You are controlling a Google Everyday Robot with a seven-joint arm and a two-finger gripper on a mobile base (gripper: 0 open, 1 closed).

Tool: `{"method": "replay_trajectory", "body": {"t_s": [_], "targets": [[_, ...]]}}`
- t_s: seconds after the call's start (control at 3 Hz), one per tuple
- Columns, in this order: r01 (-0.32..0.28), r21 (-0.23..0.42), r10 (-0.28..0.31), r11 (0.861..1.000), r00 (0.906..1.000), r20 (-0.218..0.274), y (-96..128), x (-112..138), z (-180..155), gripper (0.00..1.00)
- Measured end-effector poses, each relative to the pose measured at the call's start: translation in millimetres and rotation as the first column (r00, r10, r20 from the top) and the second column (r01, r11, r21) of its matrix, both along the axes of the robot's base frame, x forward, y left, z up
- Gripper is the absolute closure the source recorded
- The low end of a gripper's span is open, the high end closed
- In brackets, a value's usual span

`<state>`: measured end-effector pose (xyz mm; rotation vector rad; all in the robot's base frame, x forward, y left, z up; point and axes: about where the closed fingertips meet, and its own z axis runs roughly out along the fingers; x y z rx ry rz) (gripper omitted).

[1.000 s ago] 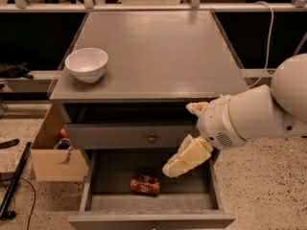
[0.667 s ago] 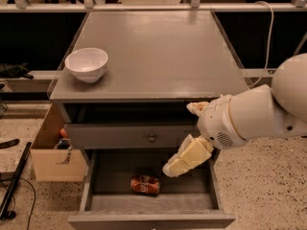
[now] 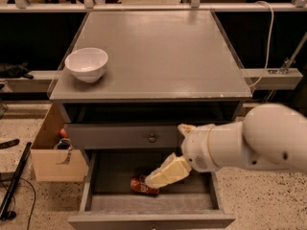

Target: Pick coke can from middle drawer and place on counter

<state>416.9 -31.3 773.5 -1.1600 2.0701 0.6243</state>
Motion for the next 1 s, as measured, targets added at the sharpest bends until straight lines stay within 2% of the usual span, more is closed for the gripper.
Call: {"method": "replay_trajectory", "body": {"t_s": [0.33,0.67,1.0], "targets": [[0.049,0.027,-0.049,0.998,0.9985,0.022,2,3,-43,0.0],[0.055,0.019,-0.056,0.998,0.9978,0.037,-19,8,-75,0.0],[0.043,-0.001,-0.042,0.999,0.9985,0.033,-60,10,-101,0.0]]}}
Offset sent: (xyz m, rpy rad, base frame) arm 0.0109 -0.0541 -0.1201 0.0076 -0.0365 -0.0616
